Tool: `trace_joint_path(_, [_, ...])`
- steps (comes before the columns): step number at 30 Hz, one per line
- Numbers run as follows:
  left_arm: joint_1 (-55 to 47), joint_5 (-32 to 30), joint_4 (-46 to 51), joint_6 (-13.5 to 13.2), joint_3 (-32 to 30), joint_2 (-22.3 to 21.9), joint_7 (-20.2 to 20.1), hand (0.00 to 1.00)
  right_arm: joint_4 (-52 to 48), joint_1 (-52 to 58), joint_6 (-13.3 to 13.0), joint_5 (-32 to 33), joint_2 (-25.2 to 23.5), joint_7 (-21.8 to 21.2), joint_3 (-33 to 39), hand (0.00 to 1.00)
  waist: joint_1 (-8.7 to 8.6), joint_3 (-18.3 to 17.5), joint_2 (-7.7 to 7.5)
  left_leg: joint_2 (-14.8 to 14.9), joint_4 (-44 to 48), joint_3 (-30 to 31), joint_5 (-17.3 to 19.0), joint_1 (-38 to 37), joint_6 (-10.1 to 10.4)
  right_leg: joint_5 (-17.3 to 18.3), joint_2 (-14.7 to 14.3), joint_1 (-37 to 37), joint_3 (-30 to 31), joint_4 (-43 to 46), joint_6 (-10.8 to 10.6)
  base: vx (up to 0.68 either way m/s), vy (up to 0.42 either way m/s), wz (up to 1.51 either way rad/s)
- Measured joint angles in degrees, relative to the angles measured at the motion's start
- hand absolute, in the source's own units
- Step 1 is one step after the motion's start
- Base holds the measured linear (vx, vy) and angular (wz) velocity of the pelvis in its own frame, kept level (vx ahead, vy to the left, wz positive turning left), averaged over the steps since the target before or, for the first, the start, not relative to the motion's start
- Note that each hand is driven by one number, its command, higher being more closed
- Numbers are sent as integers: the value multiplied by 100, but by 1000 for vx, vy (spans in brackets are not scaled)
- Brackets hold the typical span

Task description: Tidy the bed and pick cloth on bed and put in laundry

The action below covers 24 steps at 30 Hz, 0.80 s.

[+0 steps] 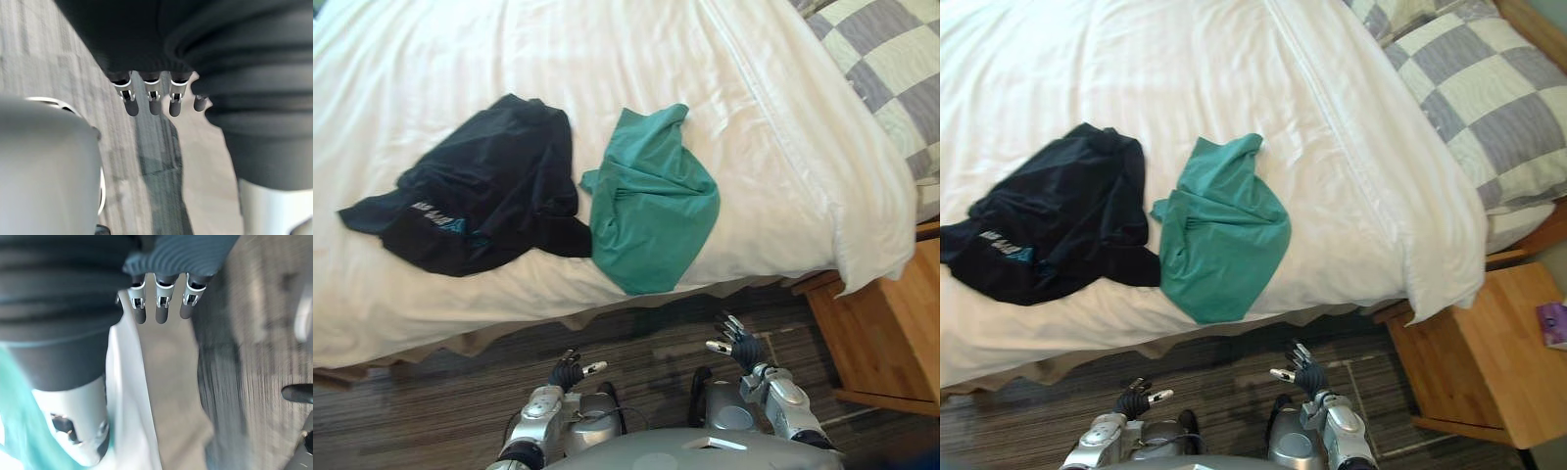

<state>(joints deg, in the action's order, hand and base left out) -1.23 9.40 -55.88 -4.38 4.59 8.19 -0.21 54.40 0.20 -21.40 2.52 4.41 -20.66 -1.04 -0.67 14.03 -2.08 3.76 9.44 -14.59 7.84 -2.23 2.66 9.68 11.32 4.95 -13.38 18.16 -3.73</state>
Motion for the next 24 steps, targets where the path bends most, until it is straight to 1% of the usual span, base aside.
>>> trace_joint_path(1, [3, -1, -20, 24, 0, -23, 48, 0, 24, 7, -36, -106, 21, -3, -174, 0, 1, -1, 8, -33, -29, 26, -27, -41, -10, 4, 12, -91, -17, -111, -50, -153, 23, 18])
trace_joint_path(2, [-7, 11, -101, 25, 0, -48, 76, 0, 58, 31, -30, -225, 21, -17, -457, 0, -2, -52, 59, -72, -87, 122, -85, -68, -9, -66, 0, -266, -166, -321, -46, -144, 16, 39])
trace_joint_path(3, [26, 43, -137, 7, -4, -75, 84, 0, 68, 105, -8, -280, 26, -46, -694, 0, 0, -65, 74, 0, 64, 172, 32, -19, 20, -48, -42, -417, -294, -471, -60, -177, -10, 39])
trace_joint_path(4, [25, 121, -130, -15, -13, -96, 85, 0, 54, 104, 15, -291, 59, -66, -786, 0, 5, -61, 108, 87, 242, 186, 187, 74, 65, -41, -114, -428, -296, -567, -53, -170, -67, 9])
trace_joint_path(5, [-59, 294, -167, -87, -39, -219, 60, 0, 97, 51, 147, -356, 182, -67, -1010, 0, 95, -134, 377, 445, 611, 137, 412, 265, 131, 53, -431, -518, -257, -549, 44, -109, -84, -14])
trace_joint_path(6, [-109, 372, -146, -138, -83, -253, 43, 0, 99, -18, 222, -398, 254, -60, -1106, 0, 144, -115, 423, 570, 943, 126, 542, 384, 211, 179, -480, -434, -281, 55, 97, -71, -57, -15])
trace_joint_path(7, [-139, 484, -8, -253, -187, -144, -4, 0, 120, 7, 378, -399, 291, 22, -1215, 0, 136, -100, 264, 611, 1548, 79, 700, 625, 310, 530, -373, -591, -294, 239, 196, -46, -61, 16])
trace_joint_path(8, [-53, 439, -57, -274, -209, -136, 6, 0, 301, -51, 578, -374, 368, 169, -1109, 0, 138, 13, 300, 686, 1993, 7, 683, 751, 258, 647, -299, -830, -457, 136, 168, -50, -44, 27])
trace_joint_path(9, [-51, 393, -82, -291, -153, -122, -30, 0, 309, -66, 645, -361, 359, 261, -958, 0, 91, 7, 207, 655, 2099, -129, 604, 791, 217, 589, -144, -833, -471, 103, 56, -19, -25, 29])
trace_joint_path(10, [-45, 250, -170, -363, -142, -130, -88, 0, 311, -44, 692, -263, 478, 347, -745, 0, 73, 0, 189, 700, 2179, -233, 672, 819, 41, 586, 31, -797, -479, 208, 41, 21, 82, 6])
trace_joint_path(11, [-46, 230, -184, -367, -144, -159, -130, 0, 332, -52, 714, -117, 604, 395, -584, 0, 16, -21, 241, 836, 2123, -199, 705, 823, 2, 569, 191, -744, -428, 295, -11, 34, 97, -3])
trace_joint_path(12, [-51, 226, -186, -368, -148, -172, -135, 0, 347, -62, 727, -98, 651, 415, -537, 0, -15, -35, 261, 946, 2044, -168, 698, 813, 13, 547, 268, -715, -404, 305, -50, 52, 159, -11])
trace_joint_path(13, [-84, 226, -195, -374, -149, -190, -142, 0, 398, -80, 733, -112, 712, 425, -472, 0, -26, -49, 285, 1188, 1847, 47, 659, 807, 55, 495, 402, -623, -300, 362, -143, 50, 304, -11])
trace_joint_path(14, [-78, 231, -177, -382, -150, -185, -191, 0, 473, -101, 743, -127, 720, 400, -434, 0, -28, -50, 285, 1439, 1633, 423, 605, 811, 84, 450, 520, -520, -221, 458, -224, 56, 347, -7])
trace_joint_path(15, [-75, 261, -172, -382, -135, -174, -240, 0, 601, -122, 745, -170, 715, 374, -418, 0, -29, -52, 292, 1587, 1460, 793, 513, 814, 100, 404, 603, -483, -165, 507, -343, 50, 347, -3])
trace_joint_path(16, [-75, 353, -169, -382, -125, -163, -256, 0, 751, -155, 747, -170, 709, 345, -412, 0, -12, -55, 297, 1678, 1330, 1150, 431, 799, 164, 353, 702, -450, -131, 542, -478, 51, 374, -4])
trace_joint_path(17, [-71, 423, -173, -380, -110, -171, -268, 0, 821, -193, 753, -165, 714, 330, -386, 0, 9, -56, 303, 1725, 1145, 1368, 309, 711, 357, 280, 798, -438, -67, 519, -640, 71, 697, -13])
trace_joint_path(18, [-73, 612, -198, -371, -37, -203, -267, 0, 847, -224, 765, -148, 723, 327, -381, 0, 14, -87, 360, 1701, 873, 1380, -52, 561, 626, 120, 892, -463, 13, 363, -927, 71, 763, -12])
trace_joint_path(19, [-14, 715, -248, -363, 94, -194, -260, 0, 857, -217, 786, -122, 682, 331, -355, 0, 11, -98, 399, 1639, 891, 1327, 197, 523, 1260, -1, 1006, -538, 67, 196, -1037, 53, 704, -7])
trace_joint_path(20, [124, 753, -286, -342, 140, -53, -251, 0, 928, -264, 841, -43, 527, 347, -307, 0, 57, 2, 170, 1395, 1145, 1250, 272, 577, 1175, -176, 1245, -596, 192, 107, -1005, -47, 581, -14])
trace_joint_path(21, [203, 730, -365, -270, 154, 83, -142, 0, 956, -248, 888, 83, 300, 279, -390, 0, 145, -61, 75, 1238, 1389, 1154, 453, 728, 1081, -911, 1317, -512, 201, -153, -709, -105, 694, -45])
trace_joint_path(22, [155, 609, -403, -215, 116, 154, -48, 0, 957, -287, 877, 118, 172, 199, -541, 0, 279, -100, 82, 1284, 1358, 845, 508, 706, 907, -1427, 1268, -439, 117, -439, -194, -126, 633, -62])
trace_joint_path(23, [96, 567, -377, -213, 52, 178, 14, 0, 953, -323, 818, 118, 93, 141, -620, 0, 356, -125, 44, 1258, 1259, 731, 475, 652, 803, -1432, 1222, -398, -16, -393, -174, -68, 603, -66])
trace_joint_path(24, [37, 567, -366, -222, -30, 198, 61, 0, 952, -336, 615, 117, -66, 53, -701, 0, 360, -185, -55, 1138, 907, 552, 317, 497, 613, -1290, 976, -356, -275, -274, -251, -22, 396, -44])
